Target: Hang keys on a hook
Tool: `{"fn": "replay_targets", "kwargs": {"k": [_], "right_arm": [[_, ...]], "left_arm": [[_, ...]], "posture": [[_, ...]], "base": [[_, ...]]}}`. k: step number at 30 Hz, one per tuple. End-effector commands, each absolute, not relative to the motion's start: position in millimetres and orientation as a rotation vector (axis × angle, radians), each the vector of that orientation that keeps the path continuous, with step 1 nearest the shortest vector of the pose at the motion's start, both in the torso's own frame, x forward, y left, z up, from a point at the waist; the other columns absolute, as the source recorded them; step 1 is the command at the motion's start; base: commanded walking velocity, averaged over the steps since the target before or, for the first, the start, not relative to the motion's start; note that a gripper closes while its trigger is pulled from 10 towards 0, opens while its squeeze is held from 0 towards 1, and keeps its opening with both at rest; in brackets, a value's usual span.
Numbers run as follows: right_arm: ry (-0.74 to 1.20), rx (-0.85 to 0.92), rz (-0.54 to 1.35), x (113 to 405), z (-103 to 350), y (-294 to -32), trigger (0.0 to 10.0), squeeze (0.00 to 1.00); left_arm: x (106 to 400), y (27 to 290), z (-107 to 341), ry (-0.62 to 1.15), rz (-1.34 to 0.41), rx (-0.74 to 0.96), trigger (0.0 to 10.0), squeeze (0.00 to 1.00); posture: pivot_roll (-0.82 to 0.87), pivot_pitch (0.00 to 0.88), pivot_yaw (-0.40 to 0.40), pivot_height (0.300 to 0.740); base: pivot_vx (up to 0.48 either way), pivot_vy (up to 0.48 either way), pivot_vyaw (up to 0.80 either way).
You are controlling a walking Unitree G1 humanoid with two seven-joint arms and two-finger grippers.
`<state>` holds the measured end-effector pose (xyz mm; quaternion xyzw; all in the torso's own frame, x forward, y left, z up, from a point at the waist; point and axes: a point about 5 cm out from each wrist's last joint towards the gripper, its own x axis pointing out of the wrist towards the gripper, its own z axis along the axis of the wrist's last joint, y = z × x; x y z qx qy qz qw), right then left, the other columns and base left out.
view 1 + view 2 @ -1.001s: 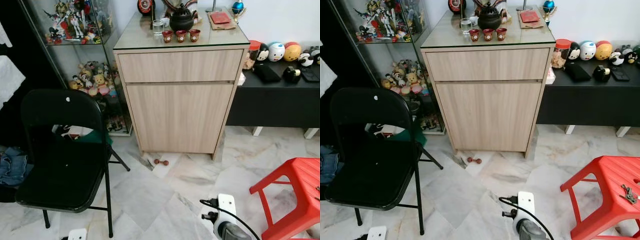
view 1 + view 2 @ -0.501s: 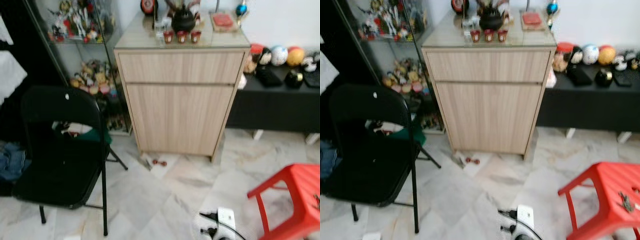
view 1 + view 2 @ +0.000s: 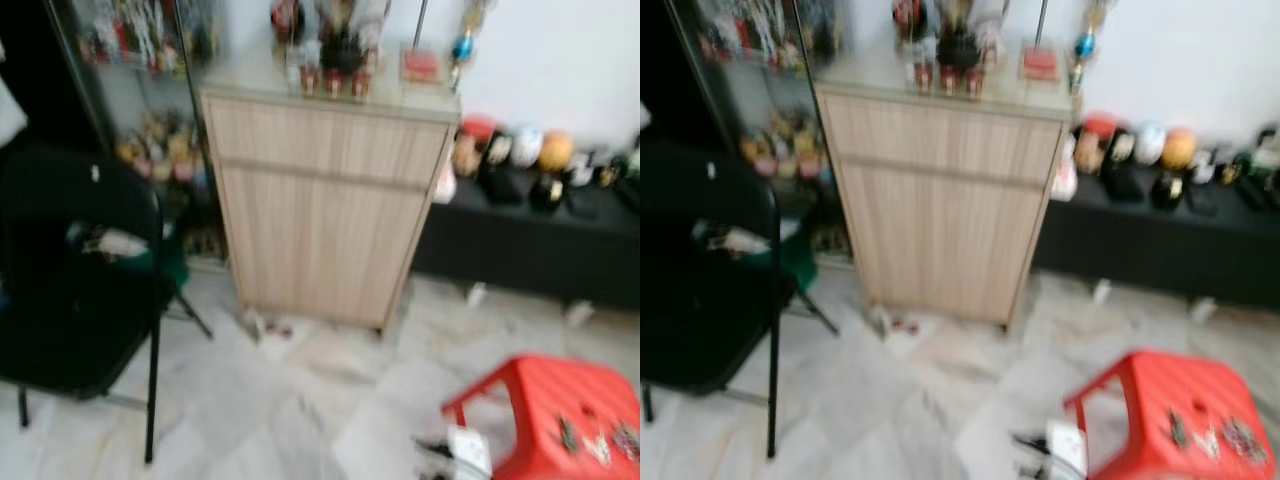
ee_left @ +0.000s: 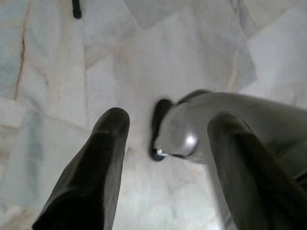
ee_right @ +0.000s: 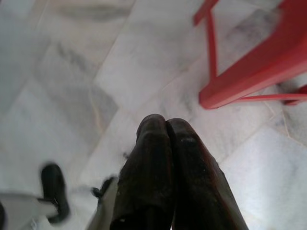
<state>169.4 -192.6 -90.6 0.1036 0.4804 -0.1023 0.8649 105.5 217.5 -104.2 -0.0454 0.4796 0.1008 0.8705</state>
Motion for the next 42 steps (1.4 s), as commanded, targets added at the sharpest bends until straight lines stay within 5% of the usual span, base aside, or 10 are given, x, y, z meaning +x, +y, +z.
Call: {"fn": "replay_targets", "kwargs": {"k": [1,14,24,42], "right_arm": [[1.001,0.256,-0.233,169,-91,-189,10.0,0.00],[1.024,0.208,-0.200,171,-90,-192,10.0,0.00],[1.018,0.255,-0.169,170,-93,-169,10.0,0.00],[1.008,0.210,-0.163,169,-92,-180,10.0,0.00]], "left_arm": [[107,213,-105,1.018,0.193,-0.093,10.0,0.00],[159,234,-84,0.921,0.149,-0.015,10.0,0.00],[160,249,-79,0.902,0.208,-0.035,10.0,0.00],[130,276,-81,0.926,0.243,-0.034,10.0,0.00]], "posture": [[0.18,0.000,-0.066,0.740],[0.20,0.000,-0.070,0.740],[0.22,0.000,-0.012,0.740],[0.18,0.000,-0.021,0.740]], "base": [[0.000,0.000,-0.78],[0.000,0.000,-0.78],[0.000,0.000,-0.77],[0.000,-0.177,0.00]]}}
